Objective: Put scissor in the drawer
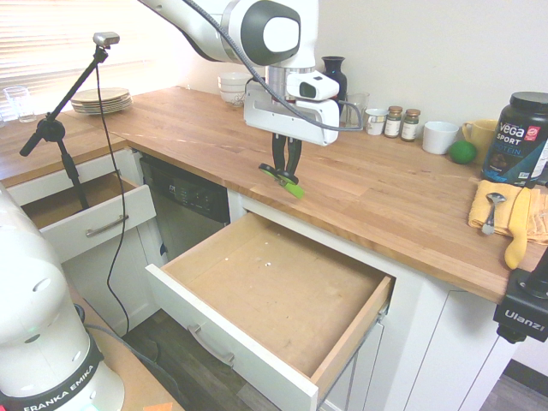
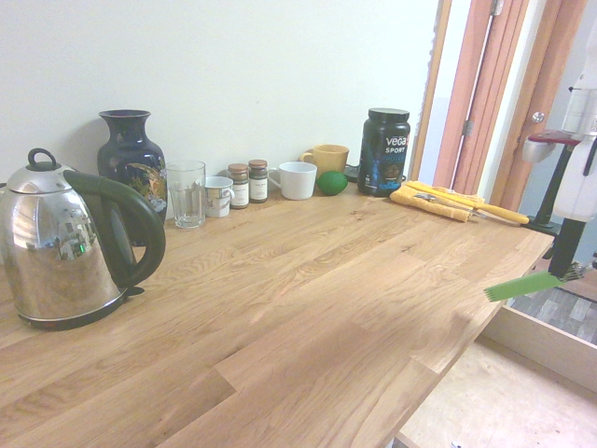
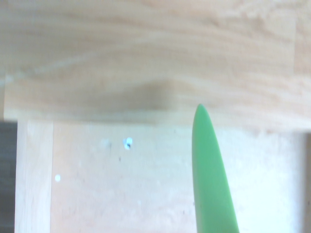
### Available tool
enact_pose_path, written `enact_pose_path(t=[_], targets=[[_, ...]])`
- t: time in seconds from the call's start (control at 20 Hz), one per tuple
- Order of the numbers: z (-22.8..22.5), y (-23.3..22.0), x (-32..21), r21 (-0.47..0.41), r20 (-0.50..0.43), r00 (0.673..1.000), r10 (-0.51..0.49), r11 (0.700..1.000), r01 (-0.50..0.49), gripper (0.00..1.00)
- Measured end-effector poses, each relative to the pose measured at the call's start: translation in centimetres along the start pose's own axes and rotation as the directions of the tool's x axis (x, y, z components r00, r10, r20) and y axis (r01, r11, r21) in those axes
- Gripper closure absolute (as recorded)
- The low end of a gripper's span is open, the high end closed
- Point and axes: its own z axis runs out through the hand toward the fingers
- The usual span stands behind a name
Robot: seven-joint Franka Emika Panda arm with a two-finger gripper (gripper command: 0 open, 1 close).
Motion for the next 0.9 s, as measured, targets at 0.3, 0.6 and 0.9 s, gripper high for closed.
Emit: enact_pose_path(t=[0.3,0.6,0.9], targets=[[1.9,1.9,-2.3,-0.001,0.006,1.000,0.003,1.000,-0.003,1.00],[5.3,3.0,-3.4,-0.011,0.022,1.000,0.009,1.000,-0.009,1.00],[10.7,3.4,-2.7,-0.003,0.009,1.000,0.030,1.000,-0.030,1.00]])
